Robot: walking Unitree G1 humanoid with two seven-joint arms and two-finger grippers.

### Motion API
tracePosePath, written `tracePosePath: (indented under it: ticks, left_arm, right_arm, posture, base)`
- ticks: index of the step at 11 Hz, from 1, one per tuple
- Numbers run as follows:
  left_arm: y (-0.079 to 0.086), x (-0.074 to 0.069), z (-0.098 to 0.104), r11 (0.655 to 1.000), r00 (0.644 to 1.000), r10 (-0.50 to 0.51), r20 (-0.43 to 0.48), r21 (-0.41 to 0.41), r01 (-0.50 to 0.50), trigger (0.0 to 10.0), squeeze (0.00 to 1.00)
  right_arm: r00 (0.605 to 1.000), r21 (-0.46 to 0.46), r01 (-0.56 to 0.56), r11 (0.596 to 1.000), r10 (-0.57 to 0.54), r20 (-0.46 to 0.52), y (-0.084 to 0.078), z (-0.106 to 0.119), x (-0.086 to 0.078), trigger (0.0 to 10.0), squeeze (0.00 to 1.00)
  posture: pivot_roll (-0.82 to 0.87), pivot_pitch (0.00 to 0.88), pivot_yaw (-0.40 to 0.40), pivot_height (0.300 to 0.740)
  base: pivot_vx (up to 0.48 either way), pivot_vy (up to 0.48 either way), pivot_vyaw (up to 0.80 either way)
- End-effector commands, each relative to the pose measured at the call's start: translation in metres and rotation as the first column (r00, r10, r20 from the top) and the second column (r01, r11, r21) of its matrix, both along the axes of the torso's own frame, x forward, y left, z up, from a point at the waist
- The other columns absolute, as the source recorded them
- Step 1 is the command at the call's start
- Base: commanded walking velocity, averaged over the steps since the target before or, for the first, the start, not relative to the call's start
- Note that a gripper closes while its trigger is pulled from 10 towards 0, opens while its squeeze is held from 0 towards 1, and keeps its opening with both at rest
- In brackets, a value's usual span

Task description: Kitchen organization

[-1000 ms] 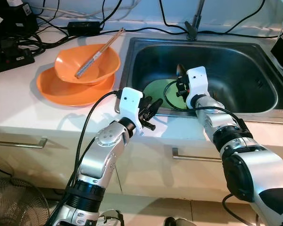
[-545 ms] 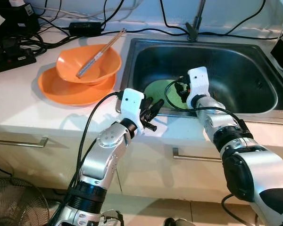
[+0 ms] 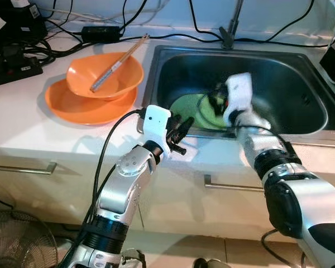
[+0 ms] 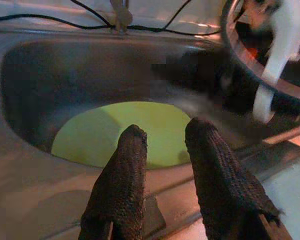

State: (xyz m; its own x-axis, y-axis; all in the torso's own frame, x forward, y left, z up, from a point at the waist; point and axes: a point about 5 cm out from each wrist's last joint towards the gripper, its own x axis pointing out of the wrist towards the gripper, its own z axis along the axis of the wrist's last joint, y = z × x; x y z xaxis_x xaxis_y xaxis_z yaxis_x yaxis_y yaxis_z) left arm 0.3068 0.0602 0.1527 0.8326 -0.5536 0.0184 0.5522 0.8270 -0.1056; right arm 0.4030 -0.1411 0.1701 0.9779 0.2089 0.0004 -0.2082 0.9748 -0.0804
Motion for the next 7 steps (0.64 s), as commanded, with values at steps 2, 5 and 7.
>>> tracePosePath:
  ticks: [2, 5, 7]
  left_arm:
    - [0.007, 0.004, -0.003, 0.998, 0.998, 0.067, 0.002, -0.002, -0.067, 10.0, 0.00]
    - [0.014, 0.010, 0.001, 0.988, 0.985, 0.156, 0.067, 0.010, -0.157, 10.0, 0.00]
    - [0.017, 0.013, 0.004, 0.978, 0.973, 0.190, 0.132, 0.055, -0.199, 10.0, 0.00]
  right_arm:
    - [0.983, 0.036, -0.020, 0.999, 0.013, 0.183, -0.006, 0.029, 0.000, 10.0, 0.00]
    - [0.941, 0.101, -0.016, 0.995, -0.019, 0.337, -0.014, 0.027, -0.027, 10.0, 0.00]
    - [0.951, 0.117, 0.002, 0.993, -0.038, 0.306, -0.013, -0.009, -0.058, 10.0, 0.00]
  posture:
    - [0.10, 0.095, -0.038, 0.740]
    - [0.07, 0.107, -0.034, 0.740]
    - [0.05, 0.123, -0.024, 0.740]
  base:
    - [0.000, 0.000, 0.00]
    - [0.000, 0.000, 0.00]
    - [0.000, 0.000, 0.00]
